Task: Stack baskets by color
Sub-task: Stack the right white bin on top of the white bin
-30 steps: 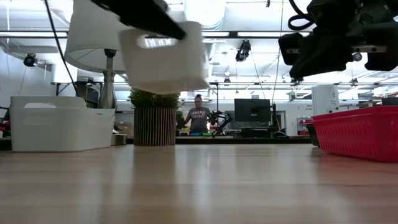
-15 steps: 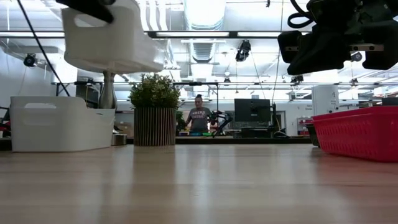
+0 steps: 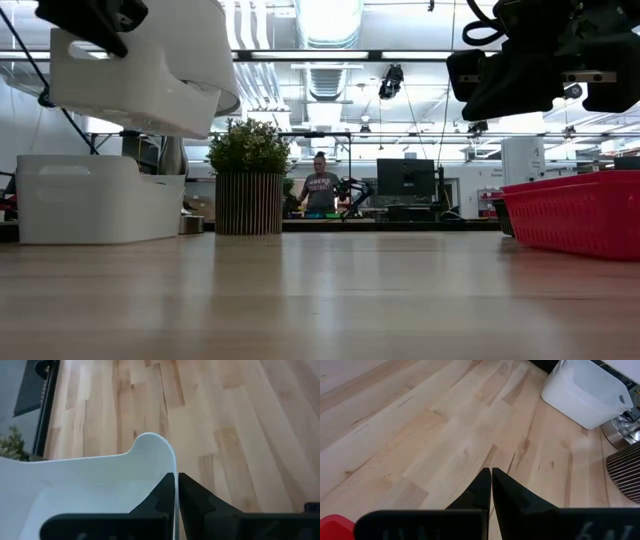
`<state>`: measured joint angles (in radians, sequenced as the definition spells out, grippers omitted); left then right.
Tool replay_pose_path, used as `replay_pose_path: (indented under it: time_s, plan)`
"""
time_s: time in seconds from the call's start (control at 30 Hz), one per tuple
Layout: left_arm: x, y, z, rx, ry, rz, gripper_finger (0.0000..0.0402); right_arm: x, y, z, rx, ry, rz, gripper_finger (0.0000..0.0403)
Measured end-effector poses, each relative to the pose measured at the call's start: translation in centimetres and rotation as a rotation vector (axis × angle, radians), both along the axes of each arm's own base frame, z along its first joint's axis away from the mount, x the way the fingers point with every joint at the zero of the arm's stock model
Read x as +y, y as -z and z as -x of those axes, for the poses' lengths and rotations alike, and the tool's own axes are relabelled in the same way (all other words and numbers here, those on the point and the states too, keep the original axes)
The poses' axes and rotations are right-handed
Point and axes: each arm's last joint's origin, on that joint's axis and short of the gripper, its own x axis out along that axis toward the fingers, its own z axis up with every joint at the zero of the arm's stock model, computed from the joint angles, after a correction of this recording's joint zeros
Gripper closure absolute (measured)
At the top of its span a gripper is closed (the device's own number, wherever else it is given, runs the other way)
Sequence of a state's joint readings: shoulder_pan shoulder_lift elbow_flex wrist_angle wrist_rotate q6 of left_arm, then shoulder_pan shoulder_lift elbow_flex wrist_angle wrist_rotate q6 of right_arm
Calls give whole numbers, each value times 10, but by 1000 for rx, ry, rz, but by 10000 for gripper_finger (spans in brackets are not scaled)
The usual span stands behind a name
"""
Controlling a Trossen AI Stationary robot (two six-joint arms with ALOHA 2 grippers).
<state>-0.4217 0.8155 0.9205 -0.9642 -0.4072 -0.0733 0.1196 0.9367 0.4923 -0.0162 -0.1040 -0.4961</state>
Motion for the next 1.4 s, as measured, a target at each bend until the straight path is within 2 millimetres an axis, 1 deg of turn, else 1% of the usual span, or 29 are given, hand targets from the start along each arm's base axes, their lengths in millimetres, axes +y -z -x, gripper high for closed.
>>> replay_pose_path:
  time_s: [0.33,0.53,0.67,0.87,1.4]
  plan:
    - [5,15,8,35,-17,-37,401,0,0,0,2,3,-5,394]
    - [8,22,14,66,-89,-22,401,0,0,0,1,4,-5,394]
    - [9,31,18,103,-126,-12,401,0,0,0,2,4,-6,394]
    - [10,45,18,131,-153,-7,401,0,0,0,2,4,-6,394]
    - [8,47,15,139,-162,-8,401,0,0,0,4,9,-14,394]
